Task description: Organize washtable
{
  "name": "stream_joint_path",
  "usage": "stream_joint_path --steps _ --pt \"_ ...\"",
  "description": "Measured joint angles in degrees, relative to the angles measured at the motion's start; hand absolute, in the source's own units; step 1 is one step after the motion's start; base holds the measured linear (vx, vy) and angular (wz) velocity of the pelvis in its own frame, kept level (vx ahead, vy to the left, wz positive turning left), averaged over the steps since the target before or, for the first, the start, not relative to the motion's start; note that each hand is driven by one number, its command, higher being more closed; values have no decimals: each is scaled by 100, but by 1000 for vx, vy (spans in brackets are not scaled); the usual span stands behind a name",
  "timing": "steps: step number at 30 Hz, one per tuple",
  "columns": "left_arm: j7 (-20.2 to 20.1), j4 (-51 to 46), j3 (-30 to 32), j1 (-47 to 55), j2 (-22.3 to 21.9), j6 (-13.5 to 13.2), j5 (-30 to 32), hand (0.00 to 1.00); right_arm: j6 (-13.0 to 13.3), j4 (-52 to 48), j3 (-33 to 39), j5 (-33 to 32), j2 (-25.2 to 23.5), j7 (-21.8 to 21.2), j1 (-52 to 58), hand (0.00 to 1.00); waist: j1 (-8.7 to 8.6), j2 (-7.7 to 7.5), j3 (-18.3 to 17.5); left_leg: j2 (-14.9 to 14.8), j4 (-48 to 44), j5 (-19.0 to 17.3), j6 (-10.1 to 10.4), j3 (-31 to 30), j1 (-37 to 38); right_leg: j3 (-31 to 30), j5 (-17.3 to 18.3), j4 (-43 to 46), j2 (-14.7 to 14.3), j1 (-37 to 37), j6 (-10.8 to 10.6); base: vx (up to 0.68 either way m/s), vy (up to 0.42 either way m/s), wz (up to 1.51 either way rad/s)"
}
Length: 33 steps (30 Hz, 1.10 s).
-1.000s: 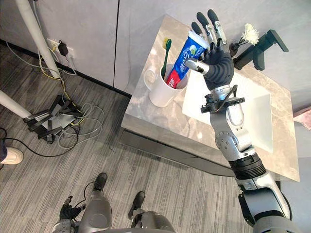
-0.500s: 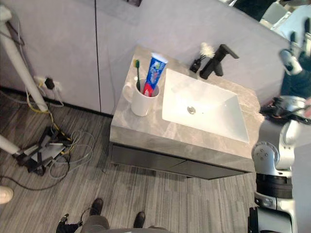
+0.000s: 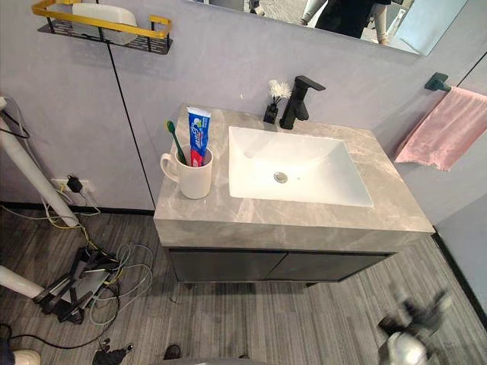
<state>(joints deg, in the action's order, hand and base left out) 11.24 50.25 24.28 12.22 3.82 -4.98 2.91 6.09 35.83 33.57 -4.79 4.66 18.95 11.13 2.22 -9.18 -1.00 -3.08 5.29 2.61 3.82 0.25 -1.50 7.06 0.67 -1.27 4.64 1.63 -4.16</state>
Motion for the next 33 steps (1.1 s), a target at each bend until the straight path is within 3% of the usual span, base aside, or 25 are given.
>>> stream_joint_path --steps 2,3,6,11,12,14,15,18,21,24,26,28,33 --pt "18 3 -11 -53 -61 -51 -151 0 -251 750 -99 337 -272 -26 106 0 3 146 -4 37 0 -29 -42 0 40 3 19 1 45 -44 -29 42 20 3" --pt "35 14 1 -84 -96 -71 -264 0 -255 1286 -93 368 -346 -44 133 0 17 265 12 84 0 -50 -74 -3 46 9 38 4 57 -53 -58 45 20 5" --pt "82 35 62 -105 -157 -161 -747 0 -332 2474 39 208 -520 -304 172 0 27 423 3 152 1 -79 -133 -104 73 97 79 -4 144 -151 -116 67 30 15" --pt "396 -990 87 21 -325 -333 -1402 0 -366 2571 -135 -23 -864 -476 384 0 34 409 2 250 1 -92 -197 -153 142 156 121 6 243 -253 -176 42 31 9" --pt "455 -1420 93 30 -326 -457 -1605 100 -303 2553 -247 -26 -862 -496 383 0 48 410 5 271 1 -92 -199 -162 141 170 123 12 265 -268 -179 0 30 8" --pt "586 -2237 114 23 -312 -614 -1944 100 -232 2456 -467 -22 -863 -508 384 0 66 371 -11 294 2 -94 -206 -173 173 203 125 13 293 -319 -181 -12 26 6" --pt "724 -3121 108 12 -307 -786 -2142 100 -190 2287 -722 45 -842 -511 382 0 126 372 -9 314 4 -123 -244 -159 221 204 136 33 321 -353 -196 -33 21 -1" --pt "910 -4377 101 18 -314 -940 -2110 100 -146 2159 -1143 112 -763 -515 365 0 180 387 -6 331 5 -145 -215 -162 212 220 146 89 346 -338 -199 -36 19 4" --pt "1052 -5637 -38 26 -311 -1073 -1713 100 -139 2155 -1483 322 -636 -514 309 0 200 393 -8 331 4 -145 -213 -173 212 230 169 140 351 -338 -191 -40 4 3" --pt "1146 -6623 -668 38 -309 -1120 -966 100 -126 2117 -1718 471 -552 -518 261 0 214 411 -11 325 2 -144 -213 -178 184 235 170 142 350 -340 -191 -25 -5 1" --pt "1126 -7222 -1372 59 -306 -1125 -344 100 -85 2114 -1868 541 -502 -531 251 0 212 419 -16 321 -23 -145 -214 -187 164 242 170 141 350 -339 -190 0 0 0" --pt "978 -7574 -1864 121 -308 -1165 -163 100 -71 2116 -1936 551 -473 -549 247 0 187 419 -21 316 -30 -145 -214 -192 157 240 170 139 350 -335 -190 0 0 0" --pt "310 -7828 -2255 399 -362 -1254 -551 100 -71 2133 -1944 603 -400 -659 279 0 189 475 -42 307 -33 -146 -216 -207 158 235 170 135 347 -339 -190 -4 -3 1"
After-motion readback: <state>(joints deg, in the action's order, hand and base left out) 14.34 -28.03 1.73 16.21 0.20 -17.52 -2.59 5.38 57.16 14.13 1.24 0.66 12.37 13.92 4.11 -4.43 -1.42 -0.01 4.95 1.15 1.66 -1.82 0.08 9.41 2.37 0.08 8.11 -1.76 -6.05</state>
